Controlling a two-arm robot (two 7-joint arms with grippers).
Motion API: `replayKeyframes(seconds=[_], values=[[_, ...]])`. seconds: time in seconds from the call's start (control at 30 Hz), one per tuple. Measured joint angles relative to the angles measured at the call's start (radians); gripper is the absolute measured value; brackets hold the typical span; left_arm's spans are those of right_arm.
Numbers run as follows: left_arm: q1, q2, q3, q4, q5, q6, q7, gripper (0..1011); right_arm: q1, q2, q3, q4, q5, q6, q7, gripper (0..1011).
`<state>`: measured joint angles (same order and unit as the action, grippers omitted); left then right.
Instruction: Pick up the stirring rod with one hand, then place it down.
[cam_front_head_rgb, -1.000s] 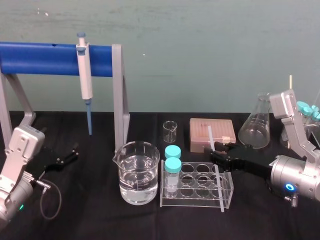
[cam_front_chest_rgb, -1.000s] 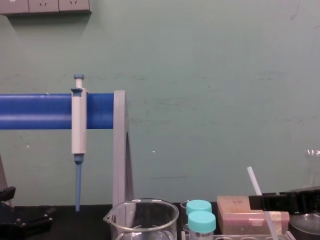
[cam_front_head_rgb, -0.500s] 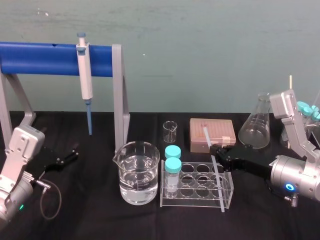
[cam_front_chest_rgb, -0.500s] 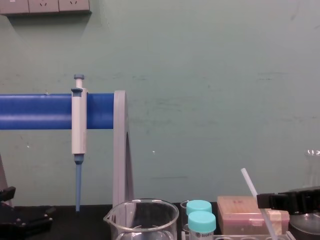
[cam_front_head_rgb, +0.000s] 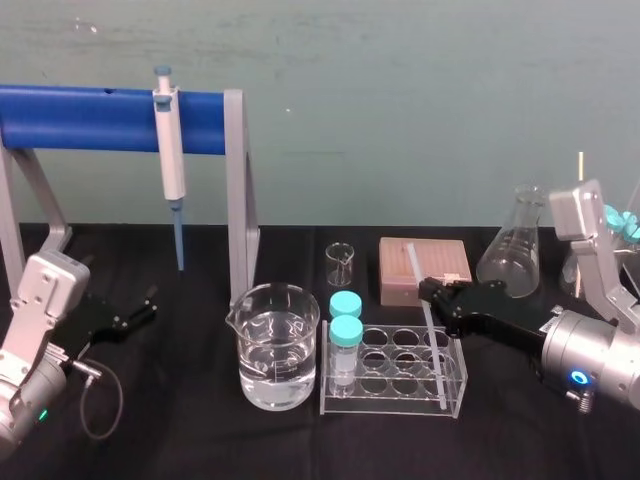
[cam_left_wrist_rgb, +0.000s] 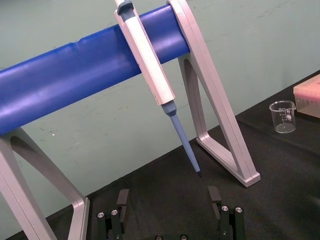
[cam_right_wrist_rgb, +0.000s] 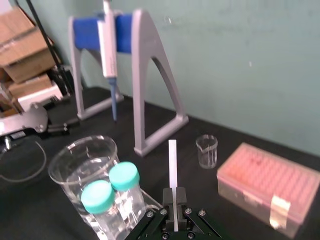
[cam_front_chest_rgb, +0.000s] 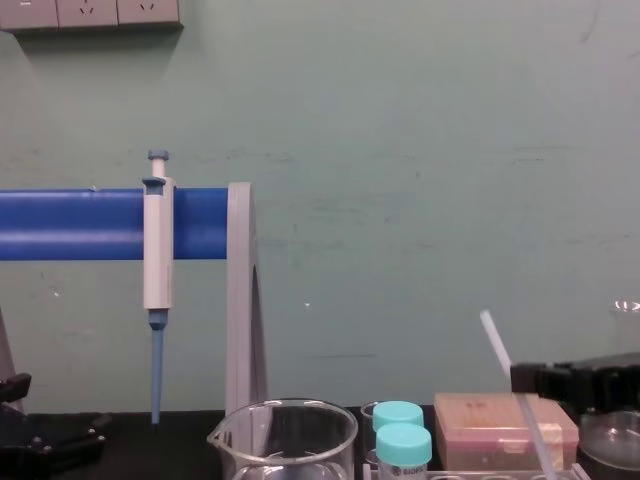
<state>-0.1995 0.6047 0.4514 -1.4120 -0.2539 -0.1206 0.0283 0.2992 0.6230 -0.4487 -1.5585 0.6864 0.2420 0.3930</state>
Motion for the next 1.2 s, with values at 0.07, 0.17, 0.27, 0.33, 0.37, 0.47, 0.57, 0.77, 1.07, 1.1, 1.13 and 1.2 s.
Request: replayKeyframes(seconds=[0.07,0.17,0.27,0.33,0.37,0.47,0.57,0.77,1.07,1.1,1.13,1.2], values=[[0.000,0.000,0.000,0.000,0.000,0.000,0.000,1000,-0.007,-0.004,0.005,-0.002,-0.006,-0.023,0.007,40],[0.000,0.000,0.000,0.000,0.000,0.000,0.000,1000,-0.016,-0.009,0.013,-0.003,-0.014,-0.053,0.017,40],[0.000,0.000,0.000,0.000,0.000,0.000,0.000,1000,-0.034,-0.018,0.028,-0.006,-0.020,-0.093,0.033,39],[0.000,0.000,0.000,0.000,0.000,0.000,0.000,1000,-0.046,-0.020,0.037,-0.008,-0.026,-0.118,0.040,40],[0.000,0.000,0.000,0.000,0.000,0.000,0.000,1000,-0.046,-0.020,0.037,-0.008,-0.026,-0.118,0.040,39],[0.000,0.000,0.000,0.000,0.000,0.000,0.000,1000,-0.062,-0.022,0.048,-0.012,-0.039,-0.156,0.049,39],[0.000,0.000,0.000,0.000,0.000,0.000,0.000,1000,-0.086,-0.026,0.064,-0.018,-0.052,-0.208,0.060,40],[0.000,0.000,0.000,0.000,0.000,0.000,0.000,1000,-0.110,-0.039,0.090,-0.023,-0.052,-0.265,0.083,39],[0.000,0.000,0.000,0.000,0.000,0.000,0.000,1000,-0.131,-0.051,0.119,-0.032,-0.069,-0.314,0.113,40],[0.000,0.000,0.000,0.000,0.000,0.000,0.000,1000,-0.131,-0.051,0.121,-0.034,-0.071,-0.316,0.117,39],[0.000,0.000,0.000,0.000,0.000,0.000,0.000,1000,-0.126,-0.051,0.127,-0.039,-0.073,-0.320,0.122,40],[0.000,0.000,0.000,0.000,0.000,0.000,0.000,1000,-0.112,-0.053,0.142,-0.051,-0.071,-0.326,0.128,39]])
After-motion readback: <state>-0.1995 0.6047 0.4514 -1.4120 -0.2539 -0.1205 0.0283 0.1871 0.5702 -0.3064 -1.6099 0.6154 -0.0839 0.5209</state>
